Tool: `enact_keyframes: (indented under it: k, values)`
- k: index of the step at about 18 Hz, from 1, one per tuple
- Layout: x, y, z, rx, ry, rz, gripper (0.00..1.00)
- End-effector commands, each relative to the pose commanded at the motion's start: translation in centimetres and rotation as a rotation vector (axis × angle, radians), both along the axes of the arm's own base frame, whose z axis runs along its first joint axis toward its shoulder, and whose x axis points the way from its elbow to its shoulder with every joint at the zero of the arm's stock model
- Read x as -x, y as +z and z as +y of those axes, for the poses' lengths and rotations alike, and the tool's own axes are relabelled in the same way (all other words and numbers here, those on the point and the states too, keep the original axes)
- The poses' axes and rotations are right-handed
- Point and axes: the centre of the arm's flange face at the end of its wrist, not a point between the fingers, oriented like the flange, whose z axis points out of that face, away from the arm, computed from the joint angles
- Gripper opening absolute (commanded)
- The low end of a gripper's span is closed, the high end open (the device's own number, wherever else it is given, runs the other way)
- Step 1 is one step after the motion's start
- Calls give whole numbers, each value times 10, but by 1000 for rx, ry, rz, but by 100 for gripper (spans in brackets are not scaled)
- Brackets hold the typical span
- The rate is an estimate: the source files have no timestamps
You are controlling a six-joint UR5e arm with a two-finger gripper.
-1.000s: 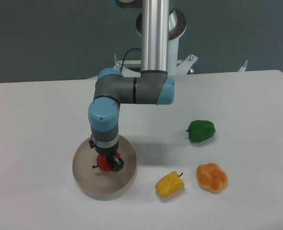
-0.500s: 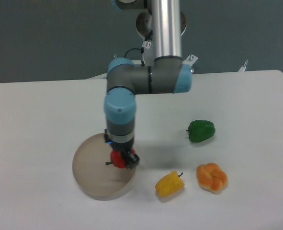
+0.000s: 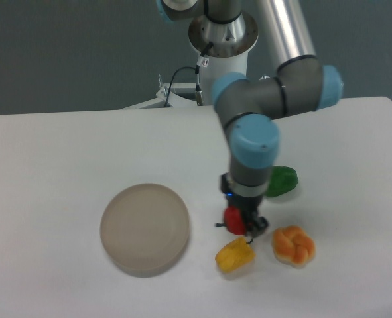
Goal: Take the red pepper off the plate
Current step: 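Lift the red pepper off the plate and carry it toward the yellow pepper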
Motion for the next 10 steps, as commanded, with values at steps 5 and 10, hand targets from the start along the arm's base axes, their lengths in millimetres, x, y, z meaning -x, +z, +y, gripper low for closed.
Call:
enact_keyframes:
  k: [5,10]
  values:
    - [17,2,0,-8,-17,16,55]
    - [19,3,1,-11,-17,20,55]
